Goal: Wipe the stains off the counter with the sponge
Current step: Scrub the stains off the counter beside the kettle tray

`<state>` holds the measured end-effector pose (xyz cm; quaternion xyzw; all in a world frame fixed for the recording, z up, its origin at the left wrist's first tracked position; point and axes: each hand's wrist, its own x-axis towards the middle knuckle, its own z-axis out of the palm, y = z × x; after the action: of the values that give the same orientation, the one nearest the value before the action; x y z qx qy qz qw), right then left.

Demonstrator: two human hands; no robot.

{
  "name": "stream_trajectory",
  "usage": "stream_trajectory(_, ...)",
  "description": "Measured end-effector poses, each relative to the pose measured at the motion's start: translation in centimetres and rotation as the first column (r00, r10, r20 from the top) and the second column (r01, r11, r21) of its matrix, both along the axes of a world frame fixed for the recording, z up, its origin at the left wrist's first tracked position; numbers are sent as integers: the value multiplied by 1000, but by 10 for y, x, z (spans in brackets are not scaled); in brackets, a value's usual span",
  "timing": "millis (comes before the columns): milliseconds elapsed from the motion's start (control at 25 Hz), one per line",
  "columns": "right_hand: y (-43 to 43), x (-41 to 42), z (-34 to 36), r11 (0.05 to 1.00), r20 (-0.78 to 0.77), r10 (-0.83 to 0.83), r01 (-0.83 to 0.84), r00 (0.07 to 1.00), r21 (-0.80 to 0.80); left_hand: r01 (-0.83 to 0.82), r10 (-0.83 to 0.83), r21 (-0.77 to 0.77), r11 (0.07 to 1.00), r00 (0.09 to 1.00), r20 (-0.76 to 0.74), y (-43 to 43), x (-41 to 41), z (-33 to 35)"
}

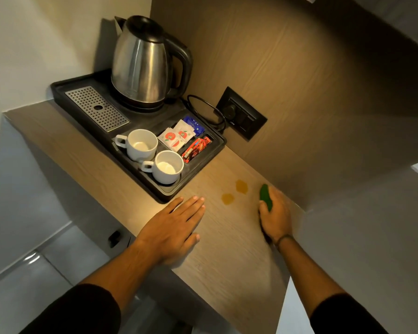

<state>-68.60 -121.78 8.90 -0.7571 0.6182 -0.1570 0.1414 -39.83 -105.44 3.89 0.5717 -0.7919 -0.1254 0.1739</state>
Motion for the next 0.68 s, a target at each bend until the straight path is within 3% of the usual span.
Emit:
stream_trajectory(120,29,-6,-16,979,-35,201,-202,979,-29,6,-6,3,1000,1000,11,2,2,-1)
stream_trajectory(240,20,-28,-6,993,-49,118,-119,992,-20,-6,7,-32,999,999,37,4,2,0)
stream_trajectory(360,-22,25,7,998,-26,58,-58,998,8,-20,22,-52,998,999,39,5,1,0)
stream_trajectory(520,22,31,-14,948,-41,317,-318,948,-13,-18,19,-37,999,999,46,5,2,0)
stream_trajectory(680,-2,13,-1,990,-34,139,-140,990,-9,-20,22,-27,999,999,48,5,1,2)
